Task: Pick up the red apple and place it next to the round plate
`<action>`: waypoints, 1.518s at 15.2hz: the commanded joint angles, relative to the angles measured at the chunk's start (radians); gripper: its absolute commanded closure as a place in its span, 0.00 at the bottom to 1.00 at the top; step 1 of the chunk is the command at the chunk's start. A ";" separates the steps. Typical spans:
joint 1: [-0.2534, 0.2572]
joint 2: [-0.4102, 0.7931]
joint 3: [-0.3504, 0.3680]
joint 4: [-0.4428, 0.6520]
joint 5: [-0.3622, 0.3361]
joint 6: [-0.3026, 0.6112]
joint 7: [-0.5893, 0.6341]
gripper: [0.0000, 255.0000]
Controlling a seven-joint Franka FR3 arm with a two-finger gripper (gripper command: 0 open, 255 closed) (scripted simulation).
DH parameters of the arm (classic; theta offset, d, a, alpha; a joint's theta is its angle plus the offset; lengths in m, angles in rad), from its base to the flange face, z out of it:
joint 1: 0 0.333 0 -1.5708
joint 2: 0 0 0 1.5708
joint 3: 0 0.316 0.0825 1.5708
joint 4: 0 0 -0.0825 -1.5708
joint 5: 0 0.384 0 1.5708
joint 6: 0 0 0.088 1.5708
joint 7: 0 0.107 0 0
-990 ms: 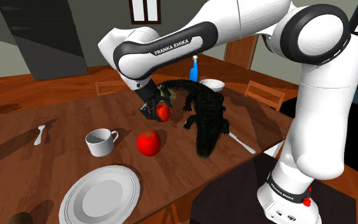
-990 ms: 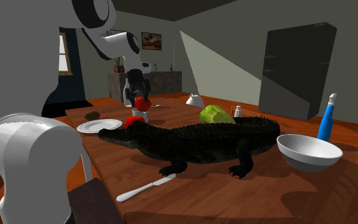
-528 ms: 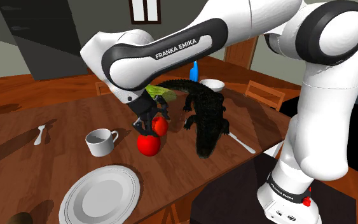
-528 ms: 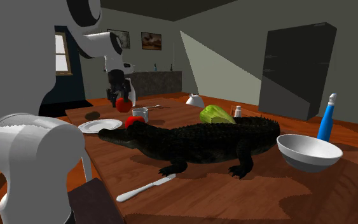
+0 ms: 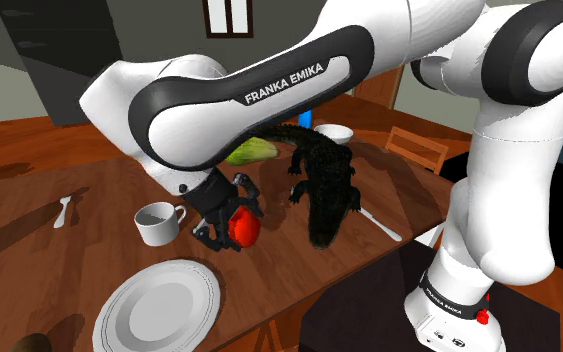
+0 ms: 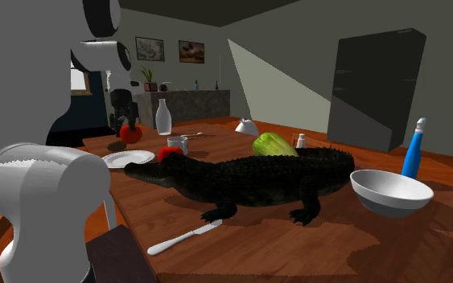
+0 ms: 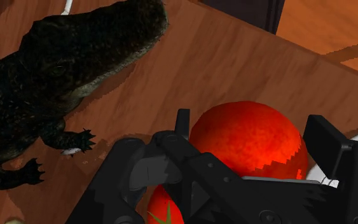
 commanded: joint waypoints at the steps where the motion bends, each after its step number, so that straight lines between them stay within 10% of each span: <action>1: 0.002 0.003 0.002 -0.023 0.002 0.024 0.010 1.00; 23: 0.008 0.117 -0.013 -0.182 -0.043 0.282 0.065 1.00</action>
